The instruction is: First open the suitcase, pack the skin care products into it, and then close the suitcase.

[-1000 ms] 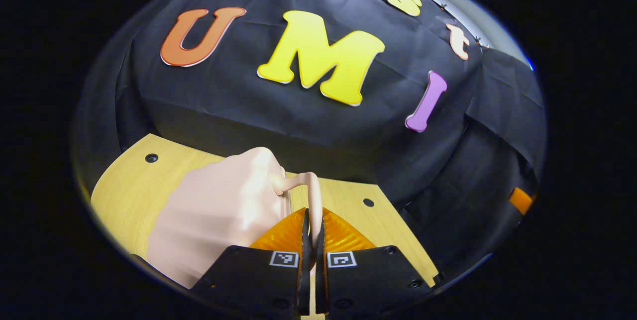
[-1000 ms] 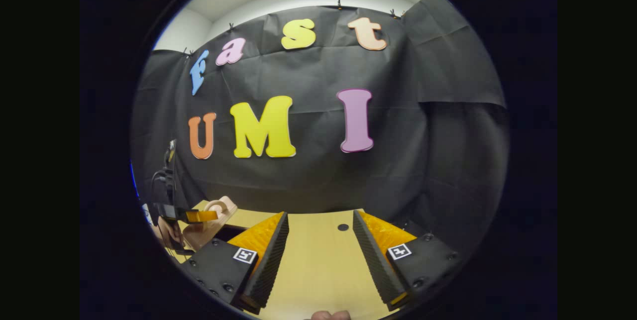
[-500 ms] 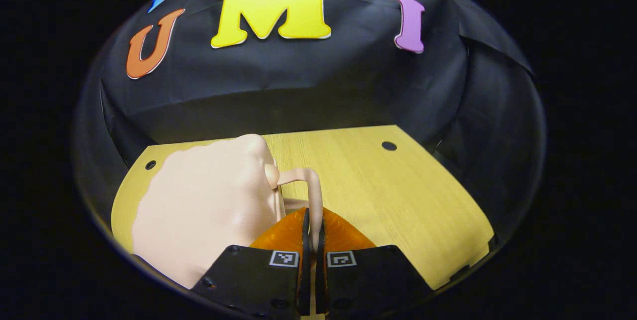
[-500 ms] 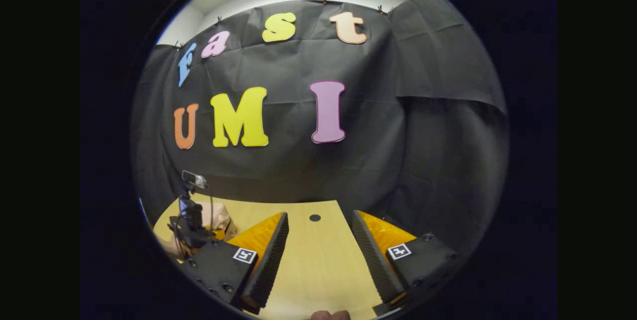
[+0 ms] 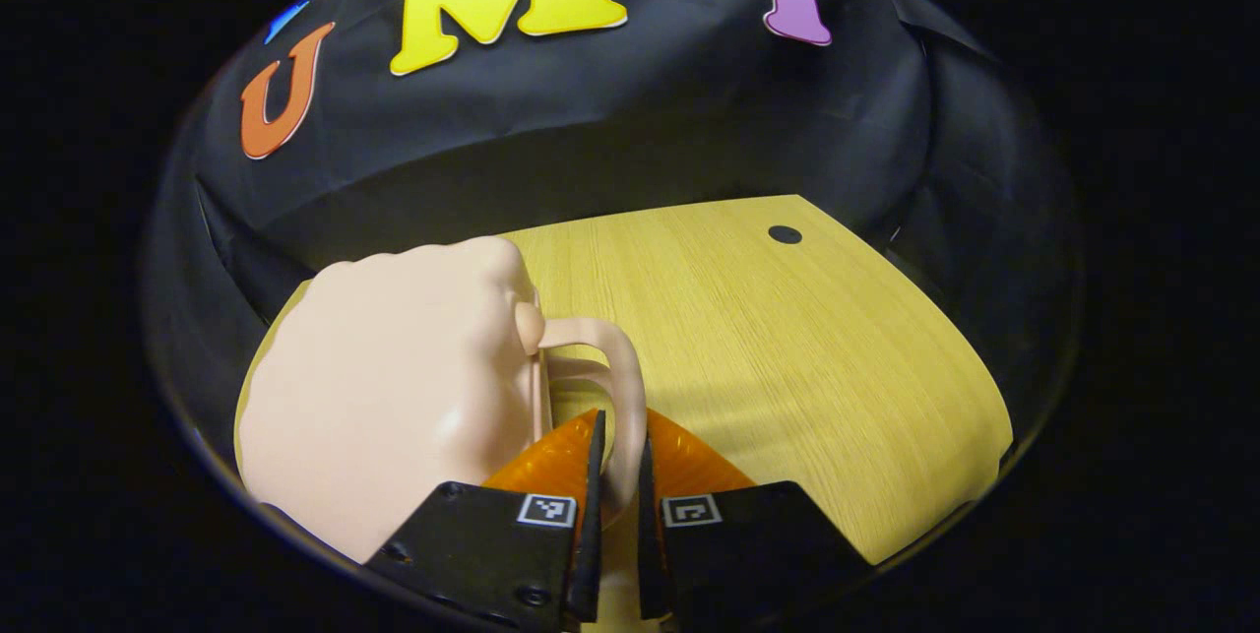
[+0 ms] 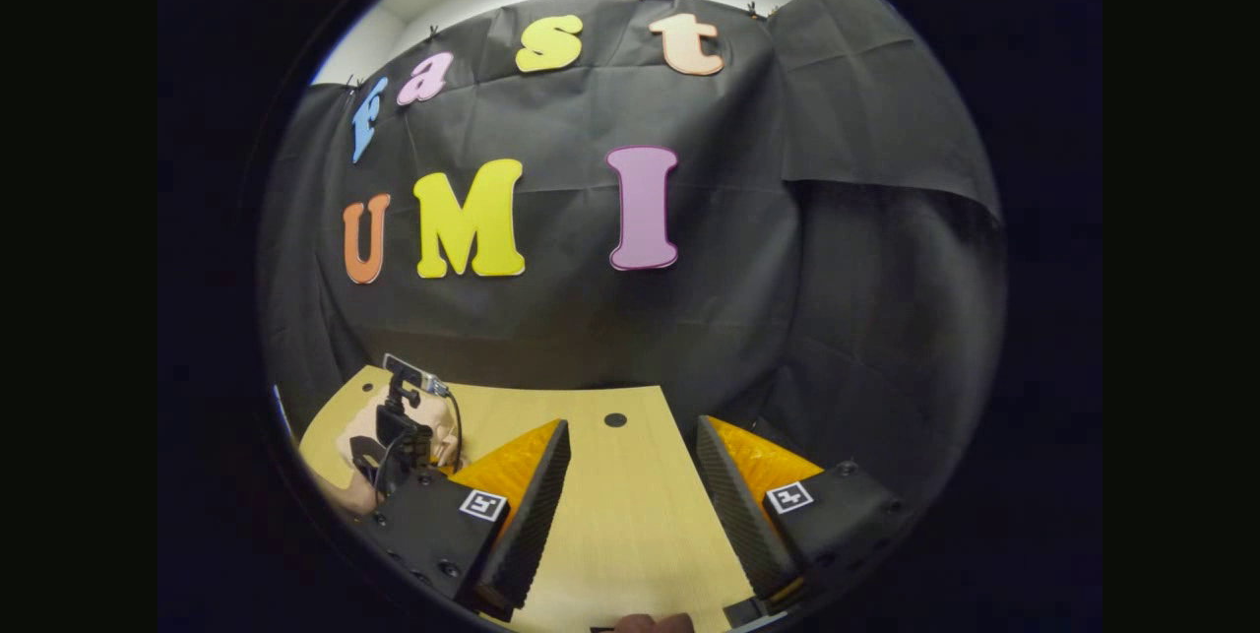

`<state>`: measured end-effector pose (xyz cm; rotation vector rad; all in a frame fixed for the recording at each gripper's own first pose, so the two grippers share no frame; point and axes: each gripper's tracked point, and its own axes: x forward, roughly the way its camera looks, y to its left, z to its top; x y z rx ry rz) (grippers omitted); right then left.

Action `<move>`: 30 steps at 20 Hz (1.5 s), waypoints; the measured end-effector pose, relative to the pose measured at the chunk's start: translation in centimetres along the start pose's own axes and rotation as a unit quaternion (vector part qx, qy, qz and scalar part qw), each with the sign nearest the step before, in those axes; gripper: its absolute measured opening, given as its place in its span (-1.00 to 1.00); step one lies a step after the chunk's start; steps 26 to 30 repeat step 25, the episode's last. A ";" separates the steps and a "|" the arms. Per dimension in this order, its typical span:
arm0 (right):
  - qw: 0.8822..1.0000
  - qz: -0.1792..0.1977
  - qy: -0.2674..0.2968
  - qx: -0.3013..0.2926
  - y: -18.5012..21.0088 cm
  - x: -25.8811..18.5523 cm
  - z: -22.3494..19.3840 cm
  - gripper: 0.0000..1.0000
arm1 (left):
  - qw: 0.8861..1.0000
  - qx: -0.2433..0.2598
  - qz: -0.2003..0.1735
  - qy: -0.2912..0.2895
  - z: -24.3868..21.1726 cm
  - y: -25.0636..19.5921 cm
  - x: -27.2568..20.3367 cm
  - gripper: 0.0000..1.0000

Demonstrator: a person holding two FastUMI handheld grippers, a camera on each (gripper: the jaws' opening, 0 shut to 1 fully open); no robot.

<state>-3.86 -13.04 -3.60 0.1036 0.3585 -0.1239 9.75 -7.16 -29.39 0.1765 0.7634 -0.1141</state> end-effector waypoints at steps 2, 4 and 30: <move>1.000 0.008 0.005 0.007 0.4 0.3 -0.1 0.54 | 1.000 -0.017 -0.018 0.005 -0.1 -0.8 -0.3 -0.41; 0.999 0.023 0.007 0.021 1.5 0.7 0.0 0.54 | 1.000 -0.024 -0.015 0.003 0.8 -0.7 -1.4 -0.21; 0.986 0.077 -0.145 -0.024 17.8 3.1 10.0 0.56 | 0.929 -0.093 0.085 -0.347 22.0 9.6 -26.7 0.93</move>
